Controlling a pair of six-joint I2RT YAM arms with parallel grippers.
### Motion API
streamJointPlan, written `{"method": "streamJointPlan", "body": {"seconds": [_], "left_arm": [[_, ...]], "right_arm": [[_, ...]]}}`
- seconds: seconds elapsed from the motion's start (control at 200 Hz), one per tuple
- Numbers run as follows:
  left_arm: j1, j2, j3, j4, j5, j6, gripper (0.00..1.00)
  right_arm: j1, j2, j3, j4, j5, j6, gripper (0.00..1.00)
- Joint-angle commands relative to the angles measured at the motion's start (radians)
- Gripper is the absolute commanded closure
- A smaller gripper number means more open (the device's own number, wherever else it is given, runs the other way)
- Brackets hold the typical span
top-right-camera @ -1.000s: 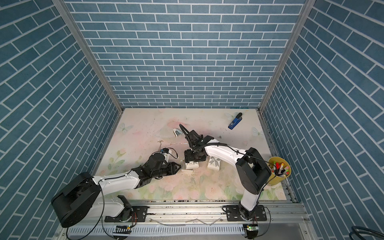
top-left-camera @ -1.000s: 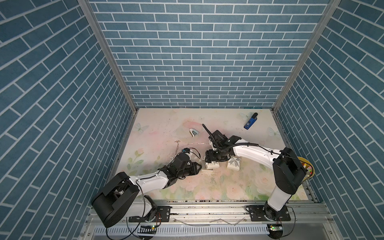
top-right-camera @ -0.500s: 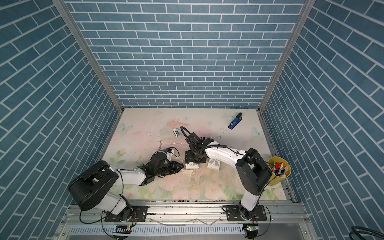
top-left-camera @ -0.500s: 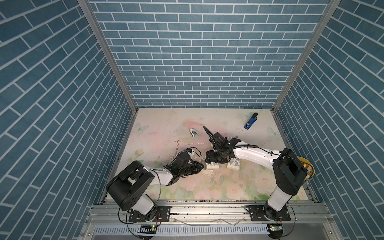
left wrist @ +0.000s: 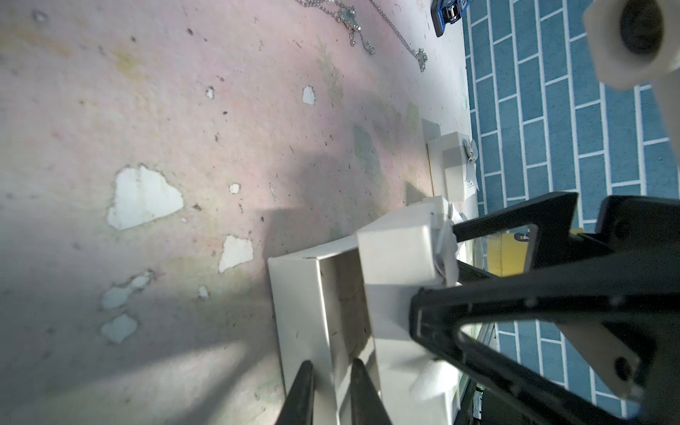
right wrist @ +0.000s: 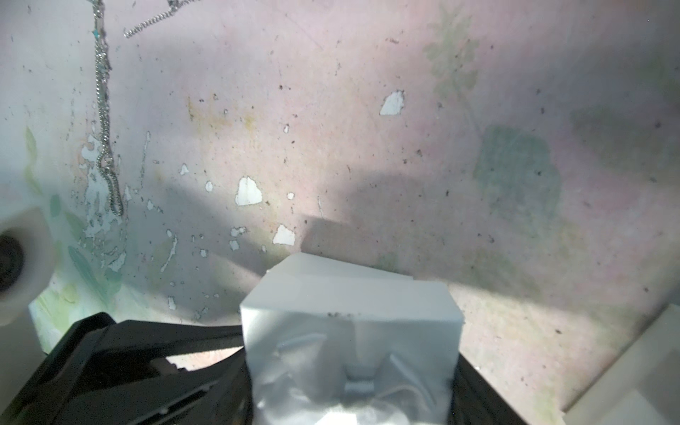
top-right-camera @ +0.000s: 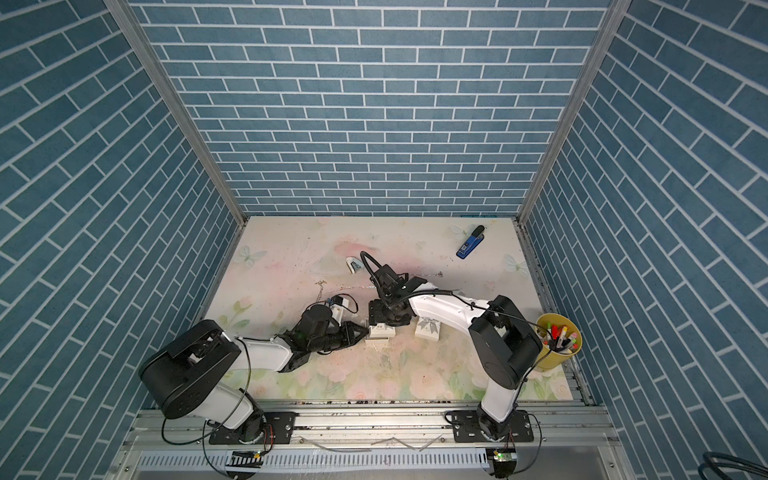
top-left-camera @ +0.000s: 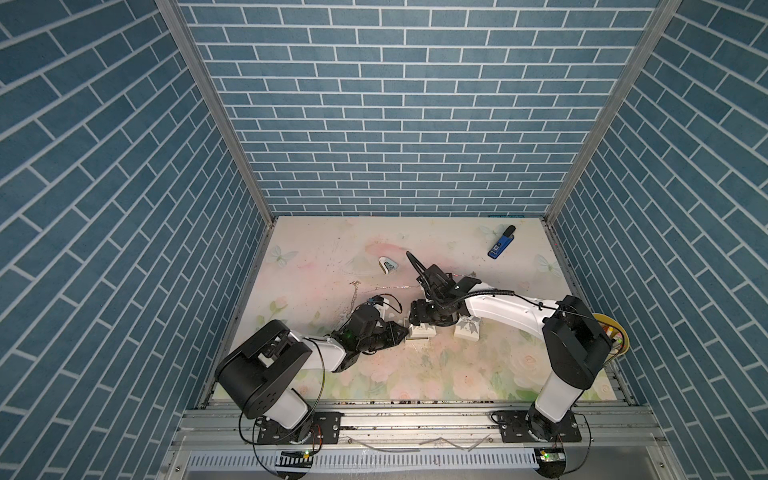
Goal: Take the necklace out of the lift-off lid jewelry box
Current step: Close the lid on the jewelry box.
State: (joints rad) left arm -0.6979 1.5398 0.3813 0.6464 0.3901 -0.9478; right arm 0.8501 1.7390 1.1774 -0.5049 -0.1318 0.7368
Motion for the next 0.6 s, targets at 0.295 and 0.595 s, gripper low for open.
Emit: {"method": "streamJointPlan", "body": {"seconds": [0.295, 0.595], "left_arm": [[-0.006, -0.019, -0.036, 0.042, -0.022, -0.04, 0.84], [-0.012, -0.041, -0.035, 0.018, -0.042, -0.041, 0.84]], "right_arm": [[0.004, -0.05, -0.008, -0.007, 0.037, 0.055, 0.35], [0.004, -0.077, -0.046, 0.017, 0.002, 0.078, 0.36]]}}
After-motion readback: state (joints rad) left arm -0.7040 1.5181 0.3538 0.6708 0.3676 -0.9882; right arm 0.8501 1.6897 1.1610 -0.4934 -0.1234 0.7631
